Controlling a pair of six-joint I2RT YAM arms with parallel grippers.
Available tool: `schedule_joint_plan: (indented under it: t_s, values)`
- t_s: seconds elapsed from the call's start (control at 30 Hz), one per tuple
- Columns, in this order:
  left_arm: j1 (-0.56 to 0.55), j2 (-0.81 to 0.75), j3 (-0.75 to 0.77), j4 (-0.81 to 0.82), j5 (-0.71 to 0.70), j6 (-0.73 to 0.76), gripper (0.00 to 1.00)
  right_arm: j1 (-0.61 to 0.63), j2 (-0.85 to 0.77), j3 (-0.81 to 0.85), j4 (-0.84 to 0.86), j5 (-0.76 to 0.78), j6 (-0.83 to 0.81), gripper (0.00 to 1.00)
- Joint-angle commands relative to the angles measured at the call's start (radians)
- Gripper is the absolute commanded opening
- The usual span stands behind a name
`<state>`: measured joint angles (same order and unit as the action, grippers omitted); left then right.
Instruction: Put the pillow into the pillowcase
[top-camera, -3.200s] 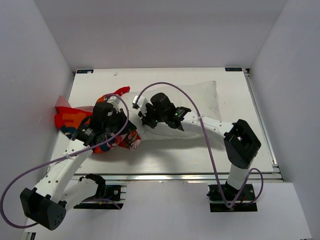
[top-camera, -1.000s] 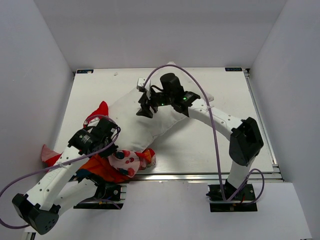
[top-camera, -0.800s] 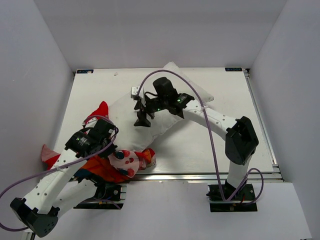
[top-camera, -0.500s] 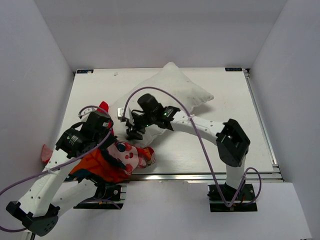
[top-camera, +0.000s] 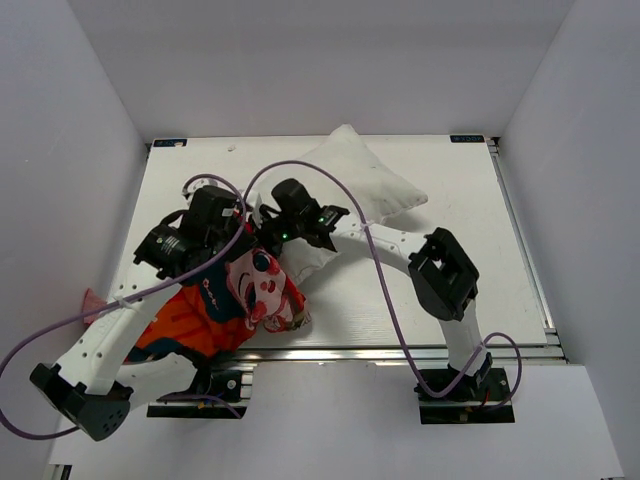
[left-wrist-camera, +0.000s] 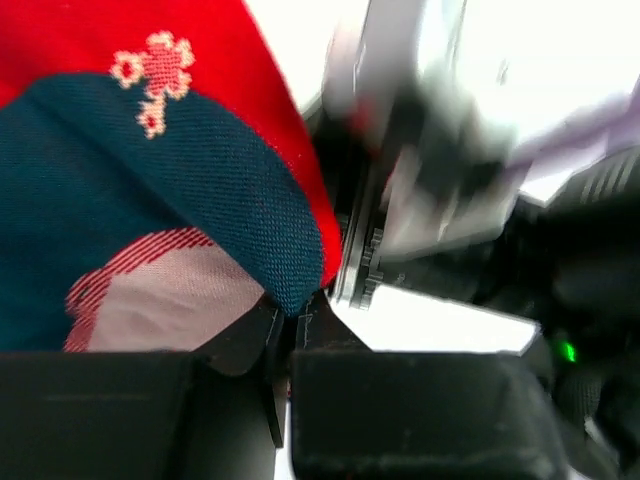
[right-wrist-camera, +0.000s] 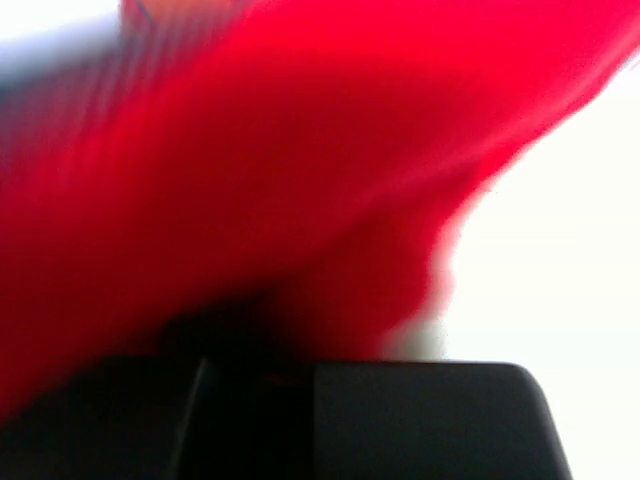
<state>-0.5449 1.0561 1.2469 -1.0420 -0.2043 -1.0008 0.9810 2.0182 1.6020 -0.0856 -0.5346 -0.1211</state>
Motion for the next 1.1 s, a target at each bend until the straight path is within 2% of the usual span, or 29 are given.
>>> schedule_joint_plan:
  t_s: [0.0, 0.07, 0.1, 0.13, 0.17, 0.23, 0.3, 0.33, 0.37, 0.47, 0.6, 0.7, 0.73, 0.77, 0.9, 1.07]
  values:
    - [-0.012, 0.019, 0.057, 0.281, 0.167, 0.007, 0.00, -0.016, 0.079, 0.088, 0.067, -0.219, 0.372, 0.00]
    - [-0.012, 0.016, 0.025, 0.264, 0.169, -0.005, 0.01, -0.044, 0.094, 0.104, 0.096, -0.267, 0.454, 0.03]
    - [-0.013, 0.009, -0.031, 0.246, 0.164, -0.019, 0.08, -0.053, 0.090, 0.105, 0.104, -0.283, 0.442, 0.13]
    - [-0.012, -0.026, -0.067, 0.246, 0.146, -0.041, 0.24, -0.071, 0.068, 0.095, 0.081, -0.277, 0.355, 0.23]
    - [-0.012, -0.050, -0.107, 0.247, 0.138, -0.057, 0.35, -0.080, 0.053, 0.084, 0.037, -0.265, 0.291, 0.42]
    - [-0.013, -0.125, -0.222, 0.257, 0.105, -0.103, 0.56, -0.123, -0.004, 0.047, -0.066, -0.208, 0.096, 0.53]
    - [-0.012, -0.186, -0.308, 0.252, 0.077, -0.127, 0.64, -0.186, -0.077, -0.014, -0.121, -0.214, -0.021, 0.59]
    - [-0.012, -0.200, -0.329, 0.249, 0.071, -0.142, 0.70, -0.206, -0.102, -0.031, -0.144, -0.225, -0.129, 0.64]
    - [-0.012, -0.211, -0.346, 0.246, 0.066, -0.144, 0.73, -0.225, -0.128, -0.040, -0.178, -0.281, -0.197, 0.68]
    - [-0.012, -0.226, -0.362, 0.209, 0.048, -0.148, 0.78, -0.268, -0.241, -0.066, -0.279, -0.291, -0.380, 0.72]
    - [-0.012, -0.249, -0.288, 0.143, -0.006, -0.122, 0.81, -0.297, -0.363, -0.115, -0.286, -0.262, -0.434, 0.73]
    - [-0.010, -0.258, -0.190, 0.054, -0.061, -0.114, 0.82, -0.327, -0.449, -0.216, -0.143, -0.155, -0.411, 0.80]
    - [-0.010, -0.254, -0.149, 0.027, -0.073, -0.114, 0.82, -0.334, -0.466, -0.255, -0.085, -0.112, -0.423, 0.88]
    - [-0.012, -0.242, -0.135, -0.028, -0.087, -0.117, 0.82, -0.350, -0.486, -0.333, -0.007, -0.052, -0.516, 0.89]
    - [-0.012, -0.177, -0.116, -0.101, -0.052, -0.127, 0.82, -0.381, -0.501, -0.493, 0.075, -0.001, -0.780, 0.89]
    - [-0.012, -0.087, -0.188, -0.066, 0.005, -0.084, 0.84, -0.386, -0.503, -0.626, 0.228, -0.011, -0.956, 0.89]
